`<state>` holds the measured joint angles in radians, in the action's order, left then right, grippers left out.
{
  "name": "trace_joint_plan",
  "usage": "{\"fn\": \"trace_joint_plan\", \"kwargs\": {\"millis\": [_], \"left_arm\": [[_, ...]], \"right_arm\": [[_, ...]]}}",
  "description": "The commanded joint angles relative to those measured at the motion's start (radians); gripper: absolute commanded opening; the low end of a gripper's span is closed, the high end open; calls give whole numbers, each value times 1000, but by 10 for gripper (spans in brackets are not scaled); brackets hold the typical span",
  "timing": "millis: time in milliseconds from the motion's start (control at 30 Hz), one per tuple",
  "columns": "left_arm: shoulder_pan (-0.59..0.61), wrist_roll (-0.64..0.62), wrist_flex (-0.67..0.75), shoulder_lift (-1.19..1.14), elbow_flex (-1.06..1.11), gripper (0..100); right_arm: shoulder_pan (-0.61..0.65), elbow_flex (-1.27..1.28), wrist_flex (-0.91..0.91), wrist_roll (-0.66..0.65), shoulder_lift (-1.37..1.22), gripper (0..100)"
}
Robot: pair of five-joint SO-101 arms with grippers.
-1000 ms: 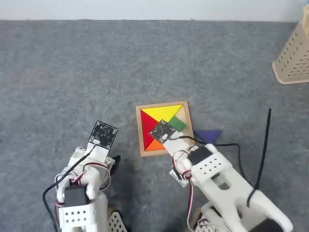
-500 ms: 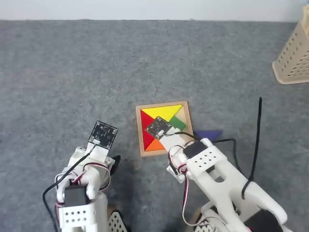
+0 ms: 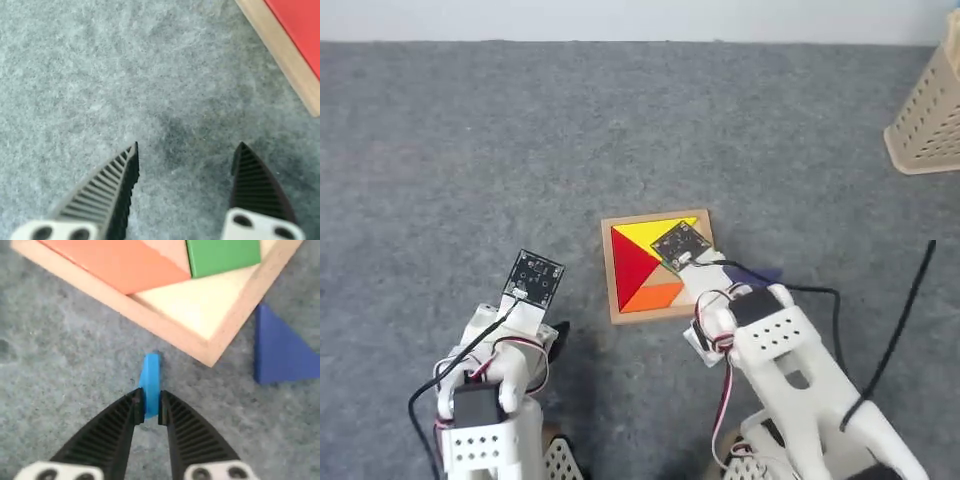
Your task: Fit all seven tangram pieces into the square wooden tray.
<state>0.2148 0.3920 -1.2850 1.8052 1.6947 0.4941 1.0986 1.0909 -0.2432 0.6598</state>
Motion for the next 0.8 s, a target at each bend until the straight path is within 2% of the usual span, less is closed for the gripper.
{"fn": "trace_joint_plan", "kwargs": {"millis": [0, 267, 500, 767], "left_arm": [[-3, 3, 2, 17, -8, 280], [-3, 3, 2, 17, -8, 280], [-3, 3, 2, 17, -8, 280], [-3, 3, 2, 17, -8, 280]], "right_arm": [[-15, -104, 82, -43, 58, 30], [-22, -186, 113, -51, 53, 30], [-174, -318, 113, -86, 51, 30], [-188, -419, 113, -94, 48, 30]]}}
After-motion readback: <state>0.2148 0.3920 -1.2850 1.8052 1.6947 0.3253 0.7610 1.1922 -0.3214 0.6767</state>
